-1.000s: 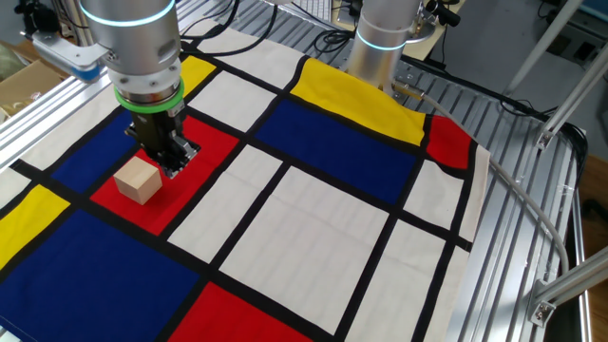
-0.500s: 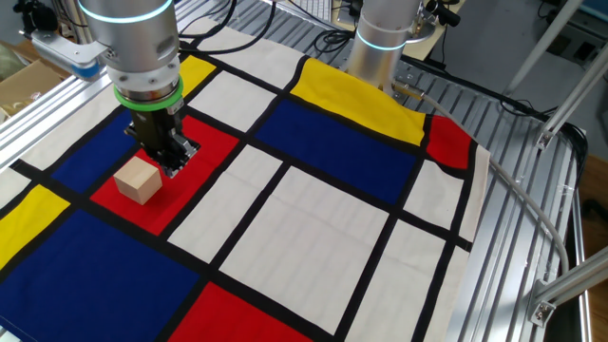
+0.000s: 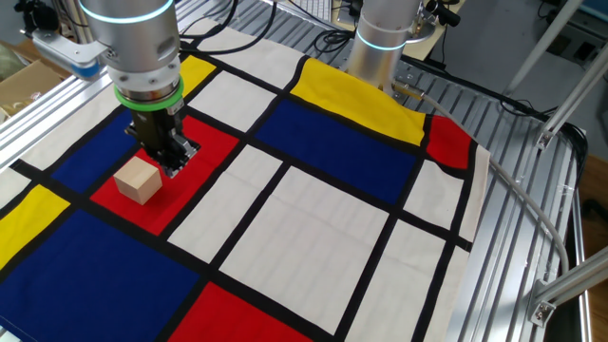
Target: Hold a small block with the gripper and sweep it from left to right on the table
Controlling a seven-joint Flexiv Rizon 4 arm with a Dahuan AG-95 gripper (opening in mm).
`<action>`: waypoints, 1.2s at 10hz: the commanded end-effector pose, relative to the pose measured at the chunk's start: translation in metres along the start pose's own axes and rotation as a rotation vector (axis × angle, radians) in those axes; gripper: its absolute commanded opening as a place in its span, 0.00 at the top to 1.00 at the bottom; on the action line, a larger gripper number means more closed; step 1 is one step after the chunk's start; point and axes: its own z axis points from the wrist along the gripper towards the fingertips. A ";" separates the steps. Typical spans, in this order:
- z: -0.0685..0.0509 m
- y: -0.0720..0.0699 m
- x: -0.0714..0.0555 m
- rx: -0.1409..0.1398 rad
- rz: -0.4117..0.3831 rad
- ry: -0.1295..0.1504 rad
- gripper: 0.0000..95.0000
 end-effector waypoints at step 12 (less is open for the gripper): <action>0.000 0.000 0.000 -0.018 0.047 -0.001 1.00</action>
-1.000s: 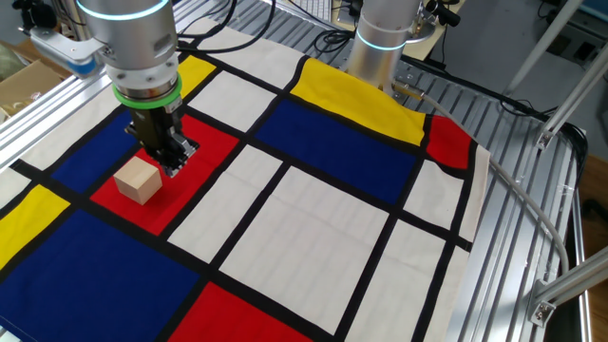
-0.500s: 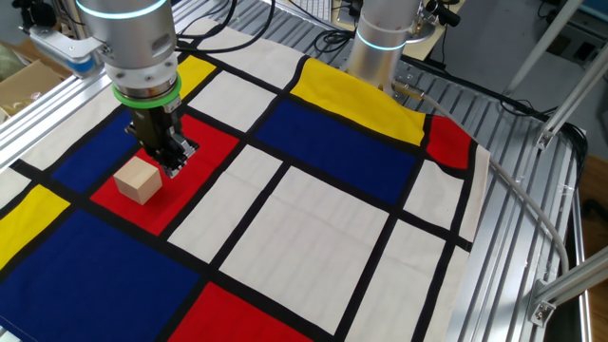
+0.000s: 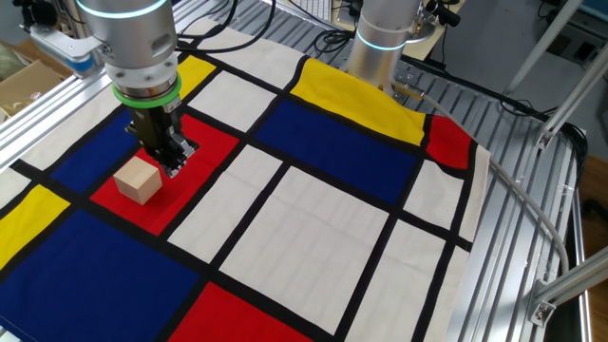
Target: Hold a small block with the gripper and sweep it from left to right on the table
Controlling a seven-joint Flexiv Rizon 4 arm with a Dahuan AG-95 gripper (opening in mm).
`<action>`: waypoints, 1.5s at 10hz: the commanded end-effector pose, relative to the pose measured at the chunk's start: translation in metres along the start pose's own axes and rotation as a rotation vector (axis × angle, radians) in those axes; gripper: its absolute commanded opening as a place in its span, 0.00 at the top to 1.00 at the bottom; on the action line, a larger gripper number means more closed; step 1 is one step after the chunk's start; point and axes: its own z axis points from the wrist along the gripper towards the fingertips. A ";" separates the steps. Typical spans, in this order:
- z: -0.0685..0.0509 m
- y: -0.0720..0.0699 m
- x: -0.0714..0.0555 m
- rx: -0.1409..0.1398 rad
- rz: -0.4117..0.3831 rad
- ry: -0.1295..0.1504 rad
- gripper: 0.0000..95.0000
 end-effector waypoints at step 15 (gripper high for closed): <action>0.003 -0.013 -0.009 0.013 0.011 0.004 1.00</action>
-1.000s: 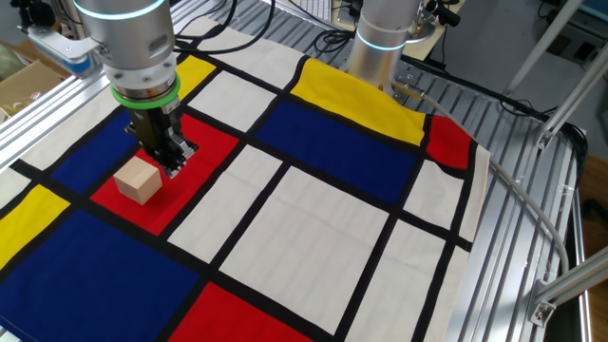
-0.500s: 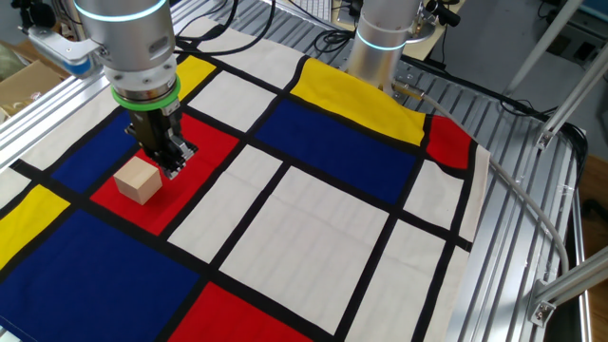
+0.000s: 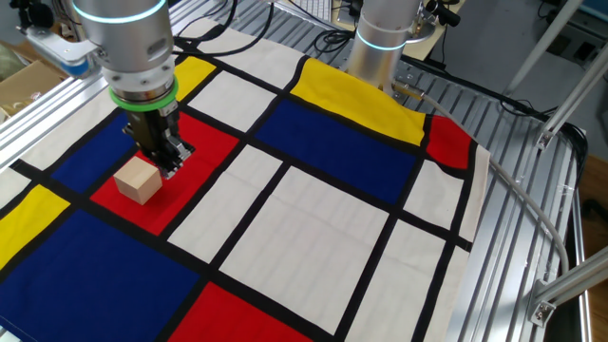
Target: Hold a small block with the gripper and sweep it from left to right on the table
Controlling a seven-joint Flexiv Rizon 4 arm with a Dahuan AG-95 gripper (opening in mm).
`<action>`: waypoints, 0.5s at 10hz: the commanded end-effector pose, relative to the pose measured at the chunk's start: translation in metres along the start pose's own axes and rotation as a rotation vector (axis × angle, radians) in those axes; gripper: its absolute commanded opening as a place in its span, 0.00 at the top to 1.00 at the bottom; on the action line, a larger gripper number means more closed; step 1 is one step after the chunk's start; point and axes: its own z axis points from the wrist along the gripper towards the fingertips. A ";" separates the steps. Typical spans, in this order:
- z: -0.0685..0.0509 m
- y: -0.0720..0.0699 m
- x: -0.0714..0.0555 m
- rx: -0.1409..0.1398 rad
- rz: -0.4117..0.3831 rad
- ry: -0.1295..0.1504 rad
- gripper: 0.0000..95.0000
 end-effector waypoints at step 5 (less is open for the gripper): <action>0.008 -0.048 -0.008 0.000 -0.024 -0.002 1.00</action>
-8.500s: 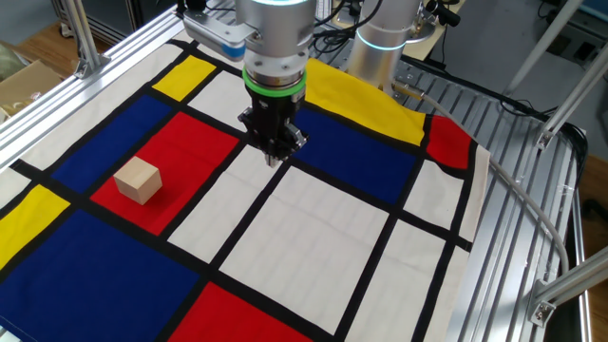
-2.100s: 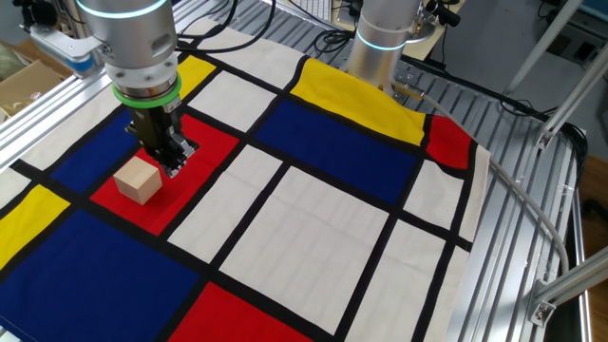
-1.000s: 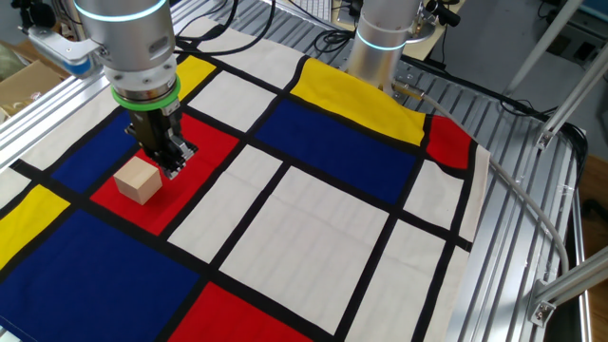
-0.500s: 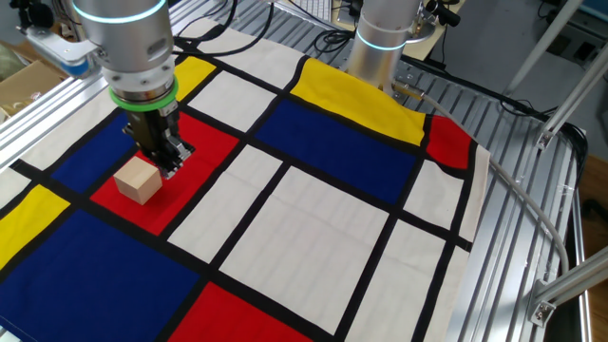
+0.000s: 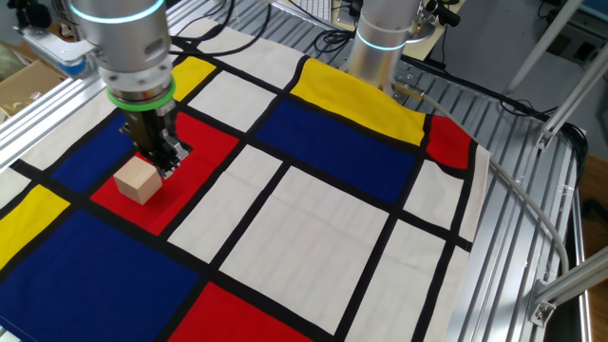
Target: Hold a small block with the gripper and sweep it from left to right on the table
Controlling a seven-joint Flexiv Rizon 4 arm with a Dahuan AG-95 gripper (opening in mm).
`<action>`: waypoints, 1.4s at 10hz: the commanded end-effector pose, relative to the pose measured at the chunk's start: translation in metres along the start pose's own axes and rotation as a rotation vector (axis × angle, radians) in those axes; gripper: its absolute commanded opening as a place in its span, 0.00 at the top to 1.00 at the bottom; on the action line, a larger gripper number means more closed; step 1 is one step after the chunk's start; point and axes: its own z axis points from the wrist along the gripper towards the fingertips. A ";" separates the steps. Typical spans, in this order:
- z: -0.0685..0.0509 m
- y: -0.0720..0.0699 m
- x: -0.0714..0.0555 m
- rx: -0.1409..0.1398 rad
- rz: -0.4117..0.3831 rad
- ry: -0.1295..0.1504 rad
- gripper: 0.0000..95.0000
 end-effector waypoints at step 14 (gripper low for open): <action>0.038 -0.063 -0.001 0.038 -0.209 0.006 1.00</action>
